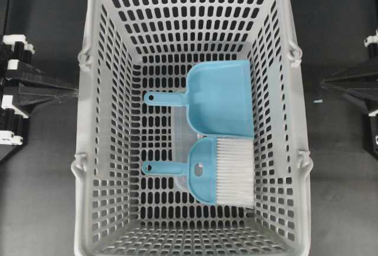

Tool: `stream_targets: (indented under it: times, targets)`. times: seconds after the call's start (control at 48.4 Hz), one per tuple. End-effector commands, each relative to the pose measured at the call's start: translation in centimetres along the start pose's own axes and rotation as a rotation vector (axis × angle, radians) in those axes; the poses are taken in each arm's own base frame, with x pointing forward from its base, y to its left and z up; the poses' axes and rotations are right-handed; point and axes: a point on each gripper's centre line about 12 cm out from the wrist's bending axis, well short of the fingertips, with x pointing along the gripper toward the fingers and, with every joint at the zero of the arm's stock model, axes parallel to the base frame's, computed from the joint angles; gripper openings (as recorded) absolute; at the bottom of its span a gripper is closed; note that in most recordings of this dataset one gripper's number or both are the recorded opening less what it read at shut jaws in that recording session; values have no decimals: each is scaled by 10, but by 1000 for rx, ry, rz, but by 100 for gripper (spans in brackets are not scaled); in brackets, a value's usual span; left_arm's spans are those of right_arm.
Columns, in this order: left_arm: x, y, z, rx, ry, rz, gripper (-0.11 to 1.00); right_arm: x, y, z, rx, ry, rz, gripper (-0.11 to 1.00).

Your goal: Pick up the hand brush from the shopping basket with the left arm.

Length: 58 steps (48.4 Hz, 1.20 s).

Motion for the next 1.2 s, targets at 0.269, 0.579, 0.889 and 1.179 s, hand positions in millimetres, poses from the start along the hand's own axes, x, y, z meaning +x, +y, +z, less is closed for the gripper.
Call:
stream_targets:
  times: [0.269,0.579,0.889,1.179]
  targets:
    - [32,-2,42,-37,255,-2,0,5,2,7,95,158,1,1]
    - [67,-12,53,-36,474,-26,0,3,5,6,91,355,8,1]
    - [109,-22,54,-39,567,-42,0,2,5,3,90,395,7,4]
    - [131,-29,38,-126,742,-8,0,2,5,3,89,394,7,70]
